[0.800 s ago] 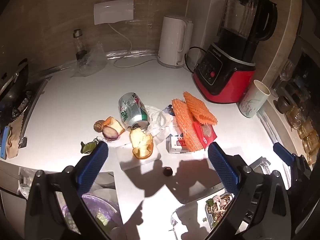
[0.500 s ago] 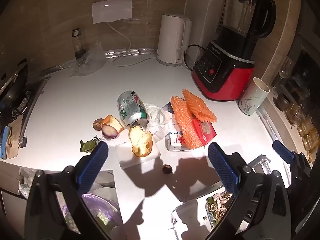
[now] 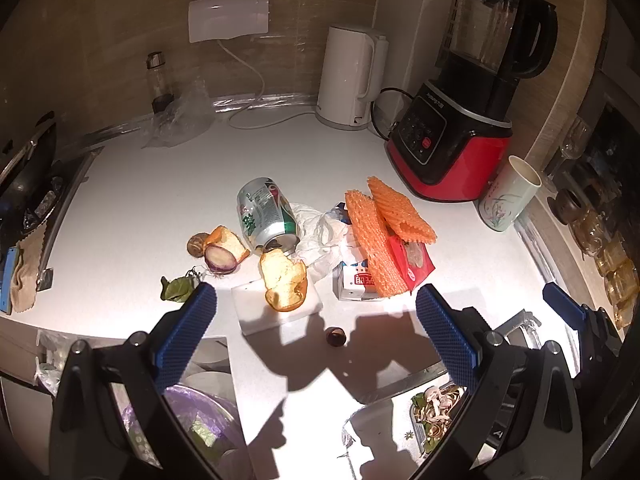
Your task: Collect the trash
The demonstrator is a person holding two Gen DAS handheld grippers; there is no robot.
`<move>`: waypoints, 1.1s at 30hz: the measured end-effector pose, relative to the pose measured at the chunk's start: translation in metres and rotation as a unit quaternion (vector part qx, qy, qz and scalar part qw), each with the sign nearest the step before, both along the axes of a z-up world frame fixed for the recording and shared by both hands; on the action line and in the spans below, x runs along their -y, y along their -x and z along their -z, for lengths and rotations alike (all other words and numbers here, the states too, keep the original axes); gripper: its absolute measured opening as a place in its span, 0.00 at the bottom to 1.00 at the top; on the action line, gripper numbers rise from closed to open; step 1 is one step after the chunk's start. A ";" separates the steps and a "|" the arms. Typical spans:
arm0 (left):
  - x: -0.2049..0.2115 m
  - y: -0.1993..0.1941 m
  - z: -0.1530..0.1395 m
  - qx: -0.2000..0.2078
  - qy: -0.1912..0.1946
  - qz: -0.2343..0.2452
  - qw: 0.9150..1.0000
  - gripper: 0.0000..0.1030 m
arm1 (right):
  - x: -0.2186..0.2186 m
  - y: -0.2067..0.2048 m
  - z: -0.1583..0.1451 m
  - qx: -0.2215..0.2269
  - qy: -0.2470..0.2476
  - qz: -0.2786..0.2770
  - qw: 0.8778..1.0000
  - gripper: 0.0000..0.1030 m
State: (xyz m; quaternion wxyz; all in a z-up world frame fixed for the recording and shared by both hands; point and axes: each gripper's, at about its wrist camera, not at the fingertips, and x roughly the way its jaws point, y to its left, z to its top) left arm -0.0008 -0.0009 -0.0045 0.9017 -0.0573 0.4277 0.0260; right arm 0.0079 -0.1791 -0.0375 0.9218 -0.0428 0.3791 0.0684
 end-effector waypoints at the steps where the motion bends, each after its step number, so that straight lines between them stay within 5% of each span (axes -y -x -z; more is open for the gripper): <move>1: 0.000 0.000 0.000 0.000 0.001 -0.001 1.000 0.93 | 0.000 0.000 0.000 0.001 0.001 0.000 1.000 0.98; 33: -0.009 -0.001 0.005 -0.006 -0.001 -0.007 1.000 0.93 | -0.010 0.000 0.002 -0.002 0.004 -0.009 1.000 0.98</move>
